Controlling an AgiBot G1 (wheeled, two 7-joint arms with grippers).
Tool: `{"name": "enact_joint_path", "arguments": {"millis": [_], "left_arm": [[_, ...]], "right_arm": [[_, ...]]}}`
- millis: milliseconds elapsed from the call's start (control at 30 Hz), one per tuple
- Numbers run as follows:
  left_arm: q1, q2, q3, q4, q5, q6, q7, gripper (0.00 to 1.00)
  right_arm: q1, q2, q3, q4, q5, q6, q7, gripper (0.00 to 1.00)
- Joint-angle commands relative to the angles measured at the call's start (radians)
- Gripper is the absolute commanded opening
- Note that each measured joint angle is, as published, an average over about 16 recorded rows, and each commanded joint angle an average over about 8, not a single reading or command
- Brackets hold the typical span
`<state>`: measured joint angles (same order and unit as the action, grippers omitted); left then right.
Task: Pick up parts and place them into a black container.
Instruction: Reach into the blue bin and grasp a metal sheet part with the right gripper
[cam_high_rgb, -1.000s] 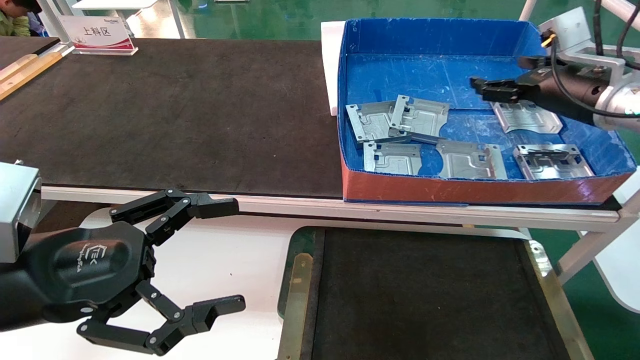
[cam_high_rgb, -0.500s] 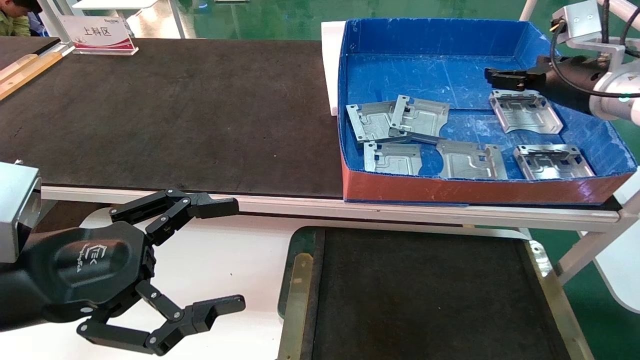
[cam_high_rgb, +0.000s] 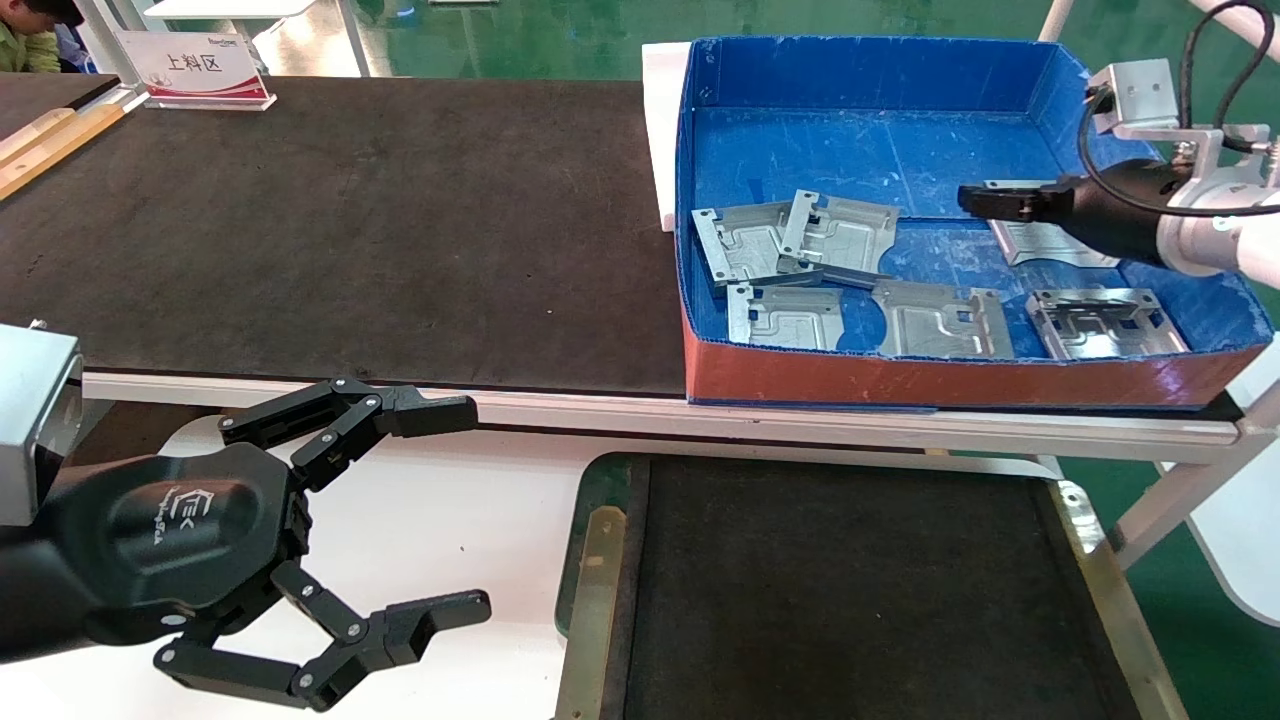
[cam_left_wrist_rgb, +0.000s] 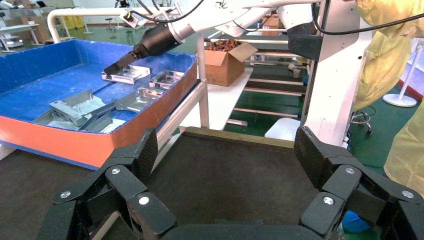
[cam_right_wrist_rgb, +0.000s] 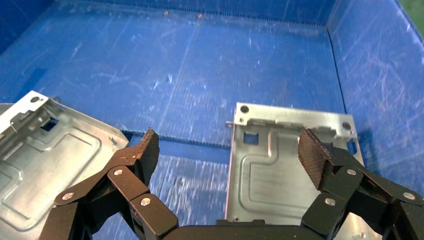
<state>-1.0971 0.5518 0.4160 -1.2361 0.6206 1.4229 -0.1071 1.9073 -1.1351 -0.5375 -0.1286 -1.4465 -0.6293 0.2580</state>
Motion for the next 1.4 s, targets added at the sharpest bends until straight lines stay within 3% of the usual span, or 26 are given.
{"name": "enact_joint_path", "arguments": {"millis": [33,633,700,867,933,1400], "left_arm": [[0.0,0.0,0.0,0.0,0.0,0.0,0.0,1.0],[0.0,0.0,0.0,0.0,0.0,0.0,0.0,1.0],[0.0,0.0,0.0,0.0,0.0,0.0,0.0,1.0],[0.0,0.0,0.0,0.0,0.0,0.0,0.0,1.0],[0.0,0.0,0.0,0.0,0.0,0.0,0.0,1.0],[0.0,0.0,0.0,0.0,0.0,0.0,0.0,1.0]], "right_arm": [[0.001,-0.001,-0.009,-0.003,-0.014,-0.003,0.03,1.0],[-0.032,0.009,-0.056,0.042,-0.083,0.004,0.212,0.98],[-0.037,0.011,-0.06,0.049,-0.089,0.006,0.222,0.82],[-0.047,0.014,-0.068,0.07,-0.101,0.01,0.239,0.2],[-0.049,0.016,-0.071,0.078,-0.105,0.01,0.244,0.03],[-0.056,0.021,-0.085,0.102,-0.125,0.01,0.276,0.0]]}}
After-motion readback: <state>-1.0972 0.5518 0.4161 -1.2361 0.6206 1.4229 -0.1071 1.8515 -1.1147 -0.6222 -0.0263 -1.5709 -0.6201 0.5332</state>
